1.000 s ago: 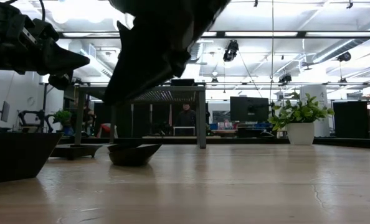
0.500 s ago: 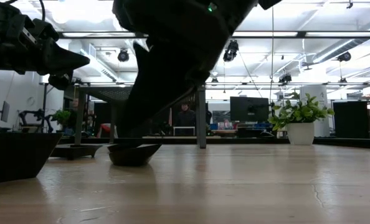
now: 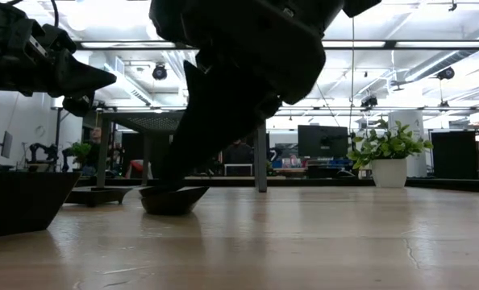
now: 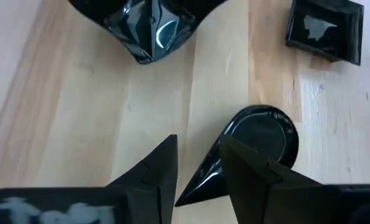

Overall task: Pick & Place Mini shaped plates
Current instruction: Stack the black drop shaped plate on top of the black drop shaped plate on the shelf

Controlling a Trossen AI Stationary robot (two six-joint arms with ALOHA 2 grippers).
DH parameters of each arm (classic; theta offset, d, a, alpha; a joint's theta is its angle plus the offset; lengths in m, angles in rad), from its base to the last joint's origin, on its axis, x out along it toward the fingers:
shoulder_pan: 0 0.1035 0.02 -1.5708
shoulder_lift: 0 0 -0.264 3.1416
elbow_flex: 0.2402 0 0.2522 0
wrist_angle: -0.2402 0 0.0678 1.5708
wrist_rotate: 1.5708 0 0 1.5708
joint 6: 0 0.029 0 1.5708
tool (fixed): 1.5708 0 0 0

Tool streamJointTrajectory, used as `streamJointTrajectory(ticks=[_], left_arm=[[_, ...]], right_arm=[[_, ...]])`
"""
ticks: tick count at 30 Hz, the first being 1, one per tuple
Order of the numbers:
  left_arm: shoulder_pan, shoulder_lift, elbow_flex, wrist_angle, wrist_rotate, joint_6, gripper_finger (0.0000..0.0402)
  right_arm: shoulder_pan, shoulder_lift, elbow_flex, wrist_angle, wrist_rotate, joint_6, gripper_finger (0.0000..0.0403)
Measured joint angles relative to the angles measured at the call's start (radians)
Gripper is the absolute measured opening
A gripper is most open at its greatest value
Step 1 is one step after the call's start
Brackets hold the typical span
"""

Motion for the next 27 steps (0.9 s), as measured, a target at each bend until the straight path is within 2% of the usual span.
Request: streamJointTrajectory(ticks=[9, 15, 27], left_arm=[[0.0, 0.0, 0.0, 0.0, 0.0, 0.0, 0.0003], [0.0, 0.0, 0.0, 0.0, 0.0, 0.0, 0.0003], [0.0, 0.0, 0.0, 0.0, 0.0, 0.0, 0.0003]], right_arm=[[0.0, 0.0, -0.057, 0.006, 0.002, 0.017, 0.0109], [0.002, 0.0, -0.054, 0.005, 0.054, 0.01, 0.0095], [-0.007, 0.0, -0.054, -0.013, 0.057, -0.035, 0.0014]])
